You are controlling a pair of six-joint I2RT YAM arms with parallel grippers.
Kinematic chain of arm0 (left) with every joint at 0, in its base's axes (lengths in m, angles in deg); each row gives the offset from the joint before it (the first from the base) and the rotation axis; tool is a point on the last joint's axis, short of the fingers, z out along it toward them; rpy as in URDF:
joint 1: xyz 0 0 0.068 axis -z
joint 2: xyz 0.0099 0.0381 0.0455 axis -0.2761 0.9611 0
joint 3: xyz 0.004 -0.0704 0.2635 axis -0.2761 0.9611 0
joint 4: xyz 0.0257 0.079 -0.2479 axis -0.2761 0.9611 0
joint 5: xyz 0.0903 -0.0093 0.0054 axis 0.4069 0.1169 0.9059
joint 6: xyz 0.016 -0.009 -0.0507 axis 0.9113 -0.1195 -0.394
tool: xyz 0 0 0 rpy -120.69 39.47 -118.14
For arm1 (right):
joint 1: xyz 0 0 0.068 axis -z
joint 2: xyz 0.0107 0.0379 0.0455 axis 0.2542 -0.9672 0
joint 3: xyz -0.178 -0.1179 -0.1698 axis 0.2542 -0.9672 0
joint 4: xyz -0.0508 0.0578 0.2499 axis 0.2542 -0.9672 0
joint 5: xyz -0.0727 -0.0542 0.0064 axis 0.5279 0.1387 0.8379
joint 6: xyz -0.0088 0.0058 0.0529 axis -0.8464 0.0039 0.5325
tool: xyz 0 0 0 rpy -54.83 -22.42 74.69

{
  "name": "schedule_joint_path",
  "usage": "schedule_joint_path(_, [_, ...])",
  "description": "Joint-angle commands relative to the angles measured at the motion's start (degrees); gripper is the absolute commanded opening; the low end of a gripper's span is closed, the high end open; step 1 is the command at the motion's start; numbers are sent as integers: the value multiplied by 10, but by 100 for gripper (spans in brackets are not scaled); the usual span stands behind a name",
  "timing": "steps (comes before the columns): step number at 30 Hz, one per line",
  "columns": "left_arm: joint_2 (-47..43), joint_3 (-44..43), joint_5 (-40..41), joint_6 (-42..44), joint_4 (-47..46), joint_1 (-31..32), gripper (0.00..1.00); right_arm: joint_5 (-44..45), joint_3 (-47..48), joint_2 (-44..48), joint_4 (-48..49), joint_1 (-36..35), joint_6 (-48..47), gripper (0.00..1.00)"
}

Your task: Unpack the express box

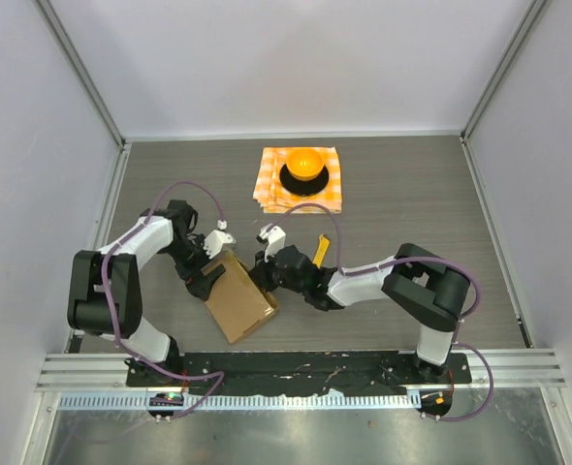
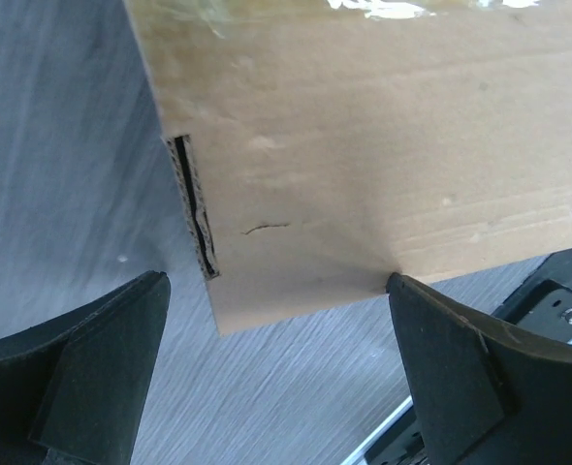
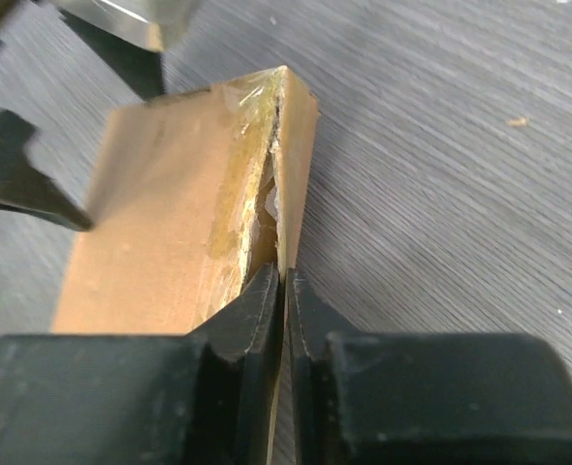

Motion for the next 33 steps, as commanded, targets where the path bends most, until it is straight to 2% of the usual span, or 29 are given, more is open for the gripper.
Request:
schedule_joint_path(1, [27, 24, 0, 28, -27, -3, 100, 44, 35, -41, -48, -23, -60, 20])
schedule_joint_path(3, [45, 18, -4, 32, -26, -2, 100, 55, 44, -55, -50, -26, -66, 22])
schedule_joint_path(8, [69, 3, -10, 46, -28, -3, 100, 91, 73, -97, -44, -31, -88, 36])
schedule_joint_path(16, [95, 6, -2, 78, -31, -2, 100, 109, 96, -133, 13, -32, -132, 37])
schedule_joint_path(22, [117, -10, -10, 91, -33, -2, 100, 103, 80, -133, 35, -33, -128, 37])
schedule_joint_path(29, [157, -101, -95, 89, 27, -13, 100, 118, 50, -121, 39, -44, -105, 36])
schedule_joint_path(33, [175, -150, -170, 104, 105, -25, 100, 132, 37, -118, 44, -54, -96, 35])
